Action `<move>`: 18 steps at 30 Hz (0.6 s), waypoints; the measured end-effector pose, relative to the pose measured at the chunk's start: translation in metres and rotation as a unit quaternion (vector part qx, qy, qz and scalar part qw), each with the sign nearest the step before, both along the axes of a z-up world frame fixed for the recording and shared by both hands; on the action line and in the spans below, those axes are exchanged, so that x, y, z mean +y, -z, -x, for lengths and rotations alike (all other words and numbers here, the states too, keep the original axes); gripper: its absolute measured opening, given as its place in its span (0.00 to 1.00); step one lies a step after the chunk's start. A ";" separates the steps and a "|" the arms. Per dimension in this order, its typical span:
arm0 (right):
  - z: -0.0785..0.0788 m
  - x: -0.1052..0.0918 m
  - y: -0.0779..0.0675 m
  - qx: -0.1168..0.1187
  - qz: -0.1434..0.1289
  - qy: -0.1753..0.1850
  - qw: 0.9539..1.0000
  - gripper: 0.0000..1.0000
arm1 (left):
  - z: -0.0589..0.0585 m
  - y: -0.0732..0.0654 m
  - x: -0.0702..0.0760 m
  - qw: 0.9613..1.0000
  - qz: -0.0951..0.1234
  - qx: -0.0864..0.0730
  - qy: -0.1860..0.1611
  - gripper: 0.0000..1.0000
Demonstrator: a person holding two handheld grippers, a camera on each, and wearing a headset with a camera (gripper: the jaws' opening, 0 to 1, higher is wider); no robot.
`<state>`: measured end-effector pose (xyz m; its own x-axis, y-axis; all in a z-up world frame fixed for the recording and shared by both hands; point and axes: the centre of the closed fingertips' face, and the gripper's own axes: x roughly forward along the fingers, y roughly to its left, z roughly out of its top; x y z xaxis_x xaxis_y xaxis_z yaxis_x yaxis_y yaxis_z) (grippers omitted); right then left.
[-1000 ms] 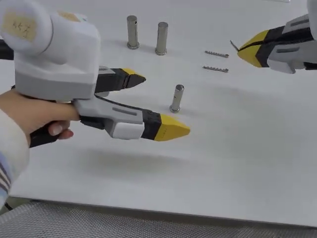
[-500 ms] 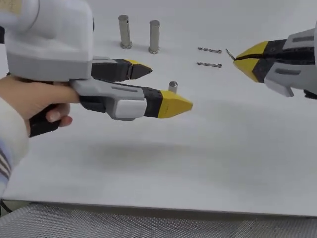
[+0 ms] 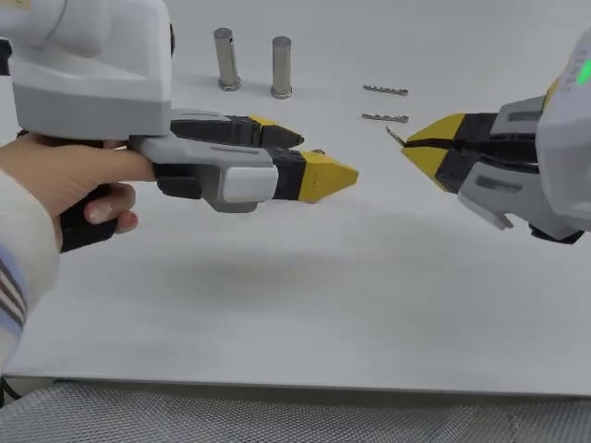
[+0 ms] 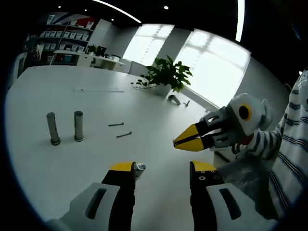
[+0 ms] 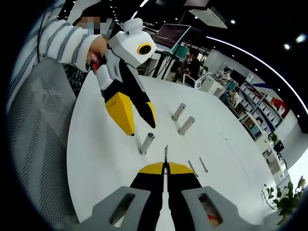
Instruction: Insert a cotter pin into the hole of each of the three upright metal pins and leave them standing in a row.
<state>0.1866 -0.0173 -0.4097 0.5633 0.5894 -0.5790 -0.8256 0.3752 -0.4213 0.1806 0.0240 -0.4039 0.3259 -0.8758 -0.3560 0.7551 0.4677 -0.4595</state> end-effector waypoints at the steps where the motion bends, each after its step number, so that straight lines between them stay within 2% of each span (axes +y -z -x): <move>1: 0.002 0.002 0.001 -0.001 0.001 -0.003 1.000 0.00 | 0.000 -0.001 -0.001 1.000 0.002 0.001 0.001 0.39; 4: 0.008 0.010 0.002 -0.002 0.006 -0.013 1.000 0.00 | 0.003 -0.003 -0.004 1.000 0.012 0.008 0.006 0.31; 7: 0.012 0.016 0.003 -0.002 0.006 -0.020 1.000 0.00 | 0.007 -0.005 -0.007 0.999 0.024 0.028 0.014 0.24; 11: 0.015 0.022 0.002 -0.003 0.003 -0.030 1.000 0.00 | 0.010 -0.006 -0.010 0.999 0.033 0.041 0.014 0.20; 18: 0.019 0.028 0.000 -0.005 0.000 -0.040 0.999 0.00 | 0.013 -0.010 -0.014 0.997 0.048 0.054 0.019 0.09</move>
